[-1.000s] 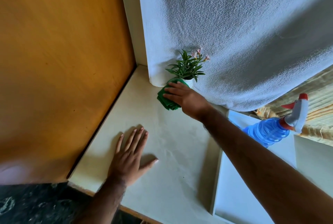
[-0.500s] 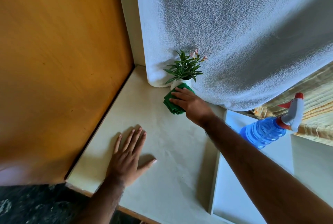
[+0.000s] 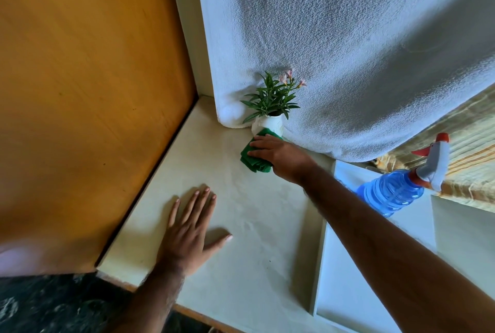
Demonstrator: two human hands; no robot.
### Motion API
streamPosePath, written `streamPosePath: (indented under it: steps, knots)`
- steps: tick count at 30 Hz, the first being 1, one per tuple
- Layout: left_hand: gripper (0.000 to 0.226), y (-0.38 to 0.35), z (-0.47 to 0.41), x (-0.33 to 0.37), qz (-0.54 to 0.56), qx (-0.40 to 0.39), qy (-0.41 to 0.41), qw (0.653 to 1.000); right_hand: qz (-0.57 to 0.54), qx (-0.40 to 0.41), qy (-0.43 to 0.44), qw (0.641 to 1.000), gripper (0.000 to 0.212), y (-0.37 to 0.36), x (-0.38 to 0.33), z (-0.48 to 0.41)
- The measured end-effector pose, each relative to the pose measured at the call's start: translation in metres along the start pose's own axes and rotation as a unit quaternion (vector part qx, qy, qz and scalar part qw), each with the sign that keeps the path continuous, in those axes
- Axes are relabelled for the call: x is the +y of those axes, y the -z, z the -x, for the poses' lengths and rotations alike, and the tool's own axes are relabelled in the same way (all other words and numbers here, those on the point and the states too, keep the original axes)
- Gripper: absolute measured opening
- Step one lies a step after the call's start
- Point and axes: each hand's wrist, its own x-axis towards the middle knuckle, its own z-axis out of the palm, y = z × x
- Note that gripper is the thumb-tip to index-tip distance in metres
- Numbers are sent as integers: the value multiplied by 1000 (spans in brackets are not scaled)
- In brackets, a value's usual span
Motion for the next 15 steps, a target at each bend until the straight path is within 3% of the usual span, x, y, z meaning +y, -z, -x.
streamPosePath:
  steps: [7,12,15]
  knots:
    - [106,0,0,0,-2,4,1,1000,-35,40,-24,998,61,4,1,-8]
    - [105,0,0,1,3,7,-1,1000,-61,-4,-29,998,56,-10,0,6]
    - [106,0,1,0,3,8,0,1000,-40,15,-20,999,61,-9,-3,6]
